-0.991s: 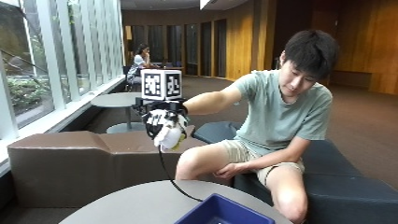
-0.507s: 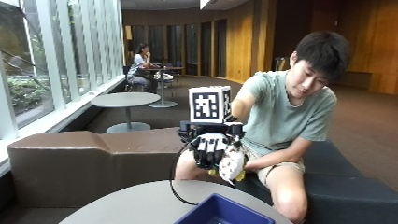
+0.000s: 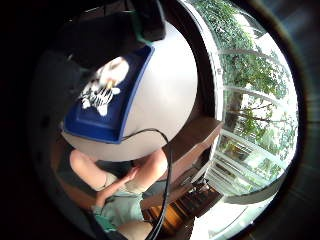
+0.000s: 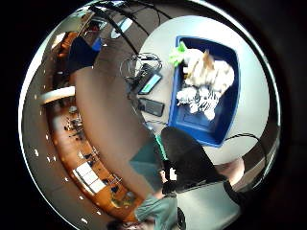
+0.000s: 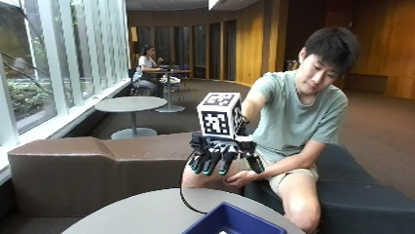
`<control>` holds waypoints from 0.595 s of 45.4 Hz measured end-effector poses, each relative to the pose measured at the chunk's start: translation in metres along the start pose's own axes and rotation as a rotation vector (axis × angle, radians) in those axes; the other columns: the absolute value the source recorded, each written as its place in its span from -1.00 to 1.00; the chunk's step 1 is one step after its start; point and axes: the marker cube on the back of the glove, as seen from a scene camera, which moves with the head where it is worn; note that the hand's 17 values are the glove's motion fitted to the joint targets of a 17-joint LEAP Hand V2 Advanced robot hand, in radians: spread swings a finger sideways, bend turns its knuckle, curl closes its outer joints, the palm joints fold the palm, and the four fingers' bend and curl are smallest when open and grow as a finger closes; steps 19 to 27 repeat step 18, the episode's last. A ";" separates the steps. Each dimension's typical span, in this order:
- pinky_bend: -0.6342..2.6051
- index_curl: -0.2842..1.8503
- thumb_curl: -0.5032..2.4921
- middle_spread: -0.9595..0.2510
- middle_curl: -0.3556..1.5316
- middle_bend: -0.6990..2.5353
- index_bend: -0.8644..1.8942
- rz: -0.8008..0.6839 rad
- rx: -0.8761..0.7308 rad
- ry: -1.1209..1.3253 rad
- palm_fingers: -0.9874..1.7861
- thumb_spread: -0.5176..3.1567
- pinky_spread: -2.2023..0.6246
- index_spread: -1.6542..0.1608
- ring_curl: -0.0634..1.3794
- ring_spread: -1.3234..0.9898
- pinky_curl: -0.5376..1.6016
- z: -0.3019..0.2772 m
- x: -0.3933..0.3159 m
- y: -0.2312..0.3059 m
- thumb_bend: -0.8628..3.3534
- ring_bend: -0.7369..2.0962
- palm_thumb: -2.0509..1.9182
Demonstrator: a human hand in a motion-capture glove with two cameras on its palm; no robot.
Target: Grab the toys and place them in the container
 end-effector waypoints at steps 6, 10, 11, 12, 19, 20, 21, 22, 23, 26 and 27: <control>0.06 -0.27 -0.25 0.59 -0.16 -0.49 -0.34 -0.030 0.029 -0.013 -0.54 -0.11 0.57 0.60 -0.35 0.11 -0.09 -0.012 0.008 0.032 -0.61 -0.22 0.05; -0.01 -0.31 -0.28 0.58 -0.19 -0.49 -0.32 -0.067 0.102 -0.013 -0.53 -0.08 0.58 0.59 -0.37 0.13 -0.12 -0.017 0.014 0.049 -0.60 -0.25 0.04; -0.02 -0.32 -0.29 0.57 -0.20 -0.49 -0.31 -0.069 0.121 -0.020 -0.52 -0.08 0.58 0.59 -0.38 0.13 -0.13 -0.017 0.015 0.052 -0.60 -0.25 0.04; -0.03 -0.33 -0.30 0.56 -0.21 -0.49 -0.31 -0.067 0.135 -0.029 -0.51 -0.07 0.58 0.58 -0.38 0.13 -0.14 -0.018 0.015 0.053 -0.60 -0.26 0.04; -0.03 -0.37 -0.33 0.50 -0.26 -0.51 -0.29 -0.072 0.159 -0.080 -0.41 -0.03 0.57 0.56 -0.38 0.12 -0.15 -0.013 0.015 0.061 -0.60 -0.25 0.04; -0.03 -0.37 -0.33 0.50 -0.26 -0.51 -0.29 -0.072 0.159 -0.080 -0.41 -0.03 0.57 0.56 -0.38 0.12 -0.15 -0.013 0.015 0.061 -0.60 -0.25 0.04; -0.03 -0.37 -0.33 0.50 -0.26 -0.51 -0.29 -0.072 0.159 -0.080 -0.41 -0.03 0.57 0.56 -0.38 0.12 -0.15 -0.013 0.015 0.061 -0.60 -0.25 0.04; -0.03 -0.37 -0.33 0.50 -0.26 -0.51 -0.29 -0.072 0.159 -0.080 -0.41 -0.03 0.57 0.56 -0.38 0.12 -0.15 -0.013 0.015 0.061 -0.60 -0.25 0.04; -0.03 -0.37 -0.33 0.50 -0.26 -0.51 -0.29 -0.072 0.159 -0.080 -0.41 -0.03 0.57 0.56 -0.38 0.12 -0.15 -0.013 0.015 0.061 -0.60 -0.25 0.04; -0.03 -0.37 -0.33 0.50 -0.26 -0.51 -0.29 -0.072 0.159 -0.080 -0.41 -0.03 0.57 0.56 -0.38 0.12 -0.15 -0.013 0.015 0.061 -0.60 -0.25 0.04; -0.03 -0.37 -0.33 0.50 -0.26 -0.51 -0.29 -0.072 0.159 -0.080 -0.41 -0.03 0.57 0.56 -0.38 0.12 -0.15 -0.013 0.015 0.061 -0.60 -0.25 0.04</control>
